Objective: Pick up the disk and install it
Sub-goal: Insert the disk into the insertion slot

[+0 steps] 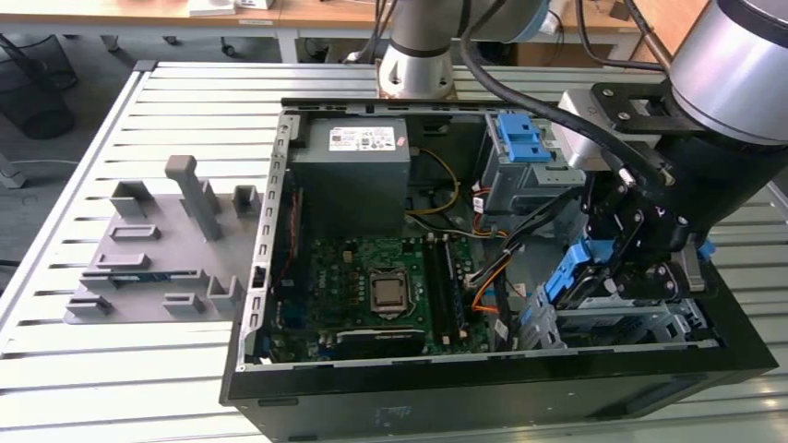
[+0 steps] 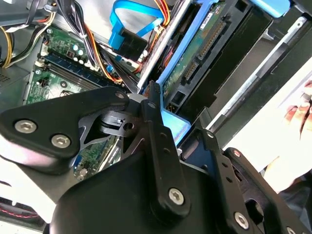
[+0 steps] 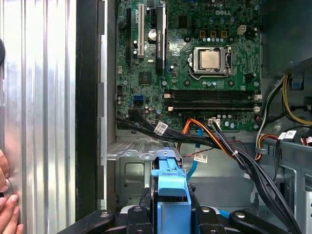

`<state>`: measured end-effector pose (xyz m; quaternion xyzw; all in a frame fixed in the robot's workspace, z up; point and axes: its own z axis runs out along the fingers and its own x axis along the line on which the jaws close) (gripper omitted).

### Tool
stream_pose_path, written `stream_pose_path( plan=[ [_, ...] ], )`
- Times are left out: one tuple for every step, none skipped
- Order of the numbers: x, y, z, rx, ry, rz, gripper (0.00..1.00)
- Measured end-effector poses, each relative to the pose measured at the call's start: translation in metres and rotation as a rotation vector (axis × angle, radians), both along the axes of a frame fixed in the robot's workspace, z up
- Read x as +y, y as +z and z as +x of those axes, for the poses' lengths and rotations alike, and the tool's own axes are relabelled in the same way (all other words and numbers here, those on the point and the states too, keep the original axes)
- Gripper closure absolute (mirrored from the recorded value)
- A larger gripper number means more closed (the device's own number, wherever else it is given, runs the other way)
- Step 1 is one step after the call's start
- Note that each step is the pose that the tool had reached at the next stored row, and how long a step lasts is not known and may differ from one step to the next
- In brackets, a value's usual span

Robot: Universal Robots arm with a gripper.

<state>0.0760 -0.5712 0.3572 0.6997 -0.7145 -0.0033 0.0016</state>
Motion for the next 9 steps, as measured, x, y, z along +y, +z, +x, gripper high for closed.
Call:
stream_pose_path(
  plan=[
    [0.0000,-0.0009,0.0000,0.0000,0.000,0.0000,0.64],
    [0.0000,-0.0019,0.0000,0.0000,0.000,0.0000,0.64],
    [0.0000,-0.0029,0.0000,0.0000,0.000,0.0002,0.64],
    [0.0000,-0.0033,0.0000,0.0000,0.000,0.0000,0.64],
    [0.0000,-0.0034,0.0001,0.0000,0.000,-0.0002,0.64],
    [0.0000,-0.0035,0.0000,0.0001,0.000,-0.0003,0.64],
    [0.0000,-0.0035,0.0000,0.0000,0.000,-0.0002,0.62],
    [-0.0001,-0.0035,0.0000,0.0001,0.000,-0.0005,0.57],
    [-0.0001,-0.0036,0.0000,0.0001,0.000,-0.0002,0.57]
  ],
)
